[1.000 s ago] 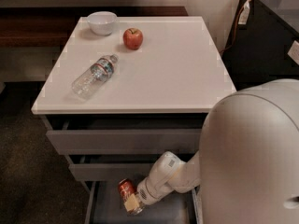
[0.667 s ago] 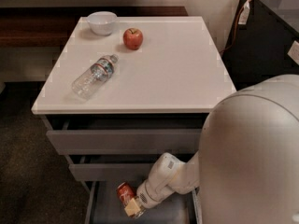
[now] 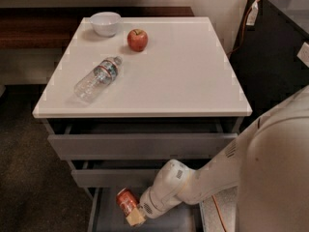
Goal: Pick coke can from bottom drawer and place on counter
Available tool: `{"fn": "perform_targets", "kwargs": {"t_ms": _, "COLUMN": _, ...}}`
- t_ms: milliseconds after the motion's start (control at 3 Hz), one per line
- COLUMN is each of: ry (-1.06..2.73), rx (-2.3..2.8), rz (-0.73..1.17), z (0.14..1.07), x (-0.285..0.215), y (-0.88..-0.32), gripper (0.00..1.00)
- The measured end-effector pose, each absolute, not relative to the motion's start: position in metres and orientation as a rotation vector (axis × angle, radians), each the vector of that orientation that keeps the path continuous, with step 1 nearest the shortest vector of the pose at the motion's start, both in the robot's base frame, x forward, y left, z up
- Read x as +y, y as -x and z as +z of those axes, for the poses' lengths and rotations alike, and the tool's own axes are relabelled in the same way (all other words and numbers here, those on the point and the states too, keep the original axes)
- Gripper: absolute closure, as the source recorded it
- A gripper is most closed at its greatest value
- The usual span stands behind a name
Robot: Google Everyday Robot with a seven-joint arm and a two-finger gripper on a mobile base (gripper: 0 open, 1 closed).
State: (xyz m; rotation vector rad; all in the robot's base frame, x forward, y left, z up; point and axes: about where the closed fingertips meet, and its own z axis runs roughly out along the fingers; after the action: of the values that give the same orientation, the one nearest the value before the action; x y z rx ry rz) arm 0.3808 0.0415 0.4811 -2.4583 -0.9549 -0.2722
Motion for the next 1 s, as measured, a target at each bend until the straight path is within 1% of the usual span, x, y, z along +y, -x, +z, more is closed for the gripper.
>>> {"fn": "perform_targets", "kwargs": {"t_ms": 667, "ry": 2.356, "rx": -1.204, "rz": -0.374, "z": 0.569, "x": 0.044, "y": -0.357, "gripper": 1.0}}
{"fn": "perform_targets", "kwargs": {"t_ms": 1000, "ry": 2.349, "rx": -1.253, "rz": -0.391, "z": 0.606, "x": 0.032, "y": -0.362, "gripper": 1.0}}
